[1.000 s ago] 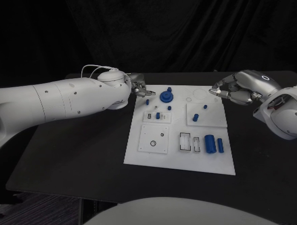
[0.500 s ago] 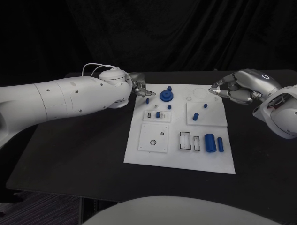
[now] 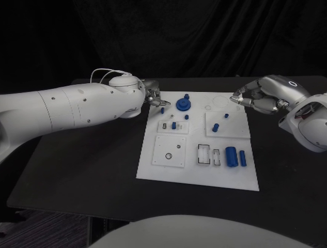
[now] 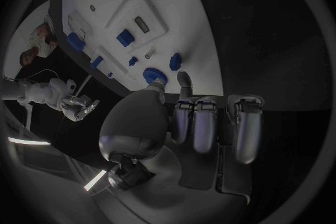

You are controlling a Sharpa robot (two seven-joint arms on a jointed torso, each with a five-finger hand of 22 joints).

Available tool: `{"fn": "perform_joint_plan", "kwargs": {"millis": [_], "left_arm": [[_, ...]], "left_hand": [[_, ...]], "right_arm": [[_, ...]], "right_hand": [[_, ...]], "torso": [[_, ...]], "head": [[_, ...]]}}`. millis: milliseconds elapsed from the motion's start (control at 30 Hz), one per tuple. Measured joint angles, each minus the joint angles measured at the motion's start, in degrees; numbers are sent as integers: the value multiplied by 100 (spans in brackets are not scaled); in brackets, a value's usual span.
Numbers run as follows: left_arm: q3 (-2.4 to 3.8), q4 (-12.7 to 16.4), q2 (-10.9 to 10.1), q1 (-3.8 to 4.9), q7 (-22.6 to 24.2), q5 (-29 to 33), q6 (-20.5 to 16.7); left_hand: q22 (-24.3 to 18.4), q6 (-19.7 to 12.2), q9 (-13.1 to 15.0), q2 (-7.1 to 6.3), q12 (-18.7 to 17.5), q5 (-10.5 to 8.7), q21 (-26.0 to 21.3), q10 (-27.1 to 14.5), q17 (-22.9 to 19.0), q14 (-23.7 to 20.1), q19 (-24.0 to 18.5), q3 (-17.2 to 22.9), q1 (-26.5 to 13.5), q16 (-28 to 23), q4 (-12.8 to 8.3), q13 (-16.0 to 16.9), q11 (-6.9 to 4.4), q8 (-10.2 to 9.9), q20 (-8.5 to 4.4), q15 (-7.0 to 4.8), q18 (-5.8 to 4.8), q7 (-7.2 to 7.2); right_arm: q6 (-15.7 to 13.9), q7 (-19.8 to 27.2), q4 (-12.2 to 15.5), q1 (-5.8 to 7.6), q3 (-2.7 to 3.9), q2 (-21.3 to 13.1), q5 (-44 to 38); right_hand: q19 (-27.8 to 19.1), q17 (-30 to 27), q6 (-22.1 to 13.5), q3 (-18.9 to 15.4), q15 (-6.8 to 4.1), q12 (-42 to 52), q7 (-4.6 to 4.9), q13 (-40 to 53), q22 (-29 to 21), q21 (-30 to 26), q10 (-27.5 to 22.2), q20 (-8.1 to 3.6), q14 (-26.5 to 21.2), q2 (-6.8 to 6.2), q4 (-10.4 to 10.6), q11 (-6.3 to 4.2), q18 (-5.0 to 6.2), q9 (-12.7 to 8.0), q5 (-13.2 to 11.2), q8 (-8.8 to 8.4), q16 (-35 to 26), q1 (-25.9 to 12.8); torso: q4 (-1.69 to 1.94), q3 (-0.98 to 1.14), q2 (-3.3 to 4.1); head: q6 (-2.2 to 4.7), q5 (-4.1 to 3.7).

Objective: Assemble the parts on the task board

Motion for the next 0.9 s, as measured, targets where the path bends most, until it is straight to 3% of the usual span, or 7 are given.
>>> {"fn": "perform_joint_plan", "kwargs": {"millis": [900], "left_arm": [[0, -105, 66, -33, -2, -3, 170]], "left_hand": [[-1, 0, -1, 23, 0, 27, 0, 0, 0, 0, 0, 0, 23, 0, 0, 0, 0, 0, 0, 0, 0, 0]], "right_arm": [[2, 1, -4, 0, 0, 6, 0]], "right_hand": [[0, 0, 0, 0, 0, 0, 0, 0, -1, 0, 0, 0, 0, 0, 0, 0, 0, 0, 24, 0, 0, 0]], "torso": [[-3, -4, -5]], "head": [[-35, 5]]}}
